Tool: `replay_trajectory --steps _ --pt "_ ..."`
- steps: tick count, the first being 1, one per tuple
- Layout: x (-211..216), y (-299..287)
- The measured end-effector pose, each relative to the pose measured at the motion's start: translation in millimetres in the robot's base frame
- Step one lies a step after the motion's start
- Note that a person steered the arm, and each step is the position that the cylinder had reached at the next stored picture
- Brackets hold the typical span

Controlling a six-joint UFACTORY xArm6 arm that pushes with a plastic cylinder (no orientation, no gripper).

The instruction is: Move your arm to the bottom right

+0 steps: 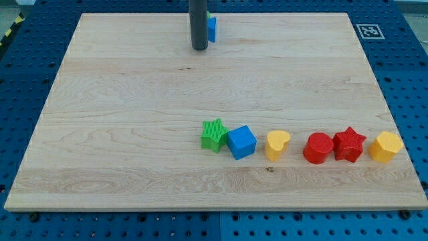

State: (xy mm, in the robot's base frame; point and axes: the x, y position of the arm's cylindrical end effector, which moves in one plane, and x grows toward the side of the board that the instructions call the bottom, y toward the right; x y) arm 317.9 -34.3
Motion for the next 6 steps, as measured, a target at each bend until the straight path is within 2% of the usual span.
replay_trajectory --steps 3,4,6 --pt "229 0" --pt "262 48" --pt "266 154"
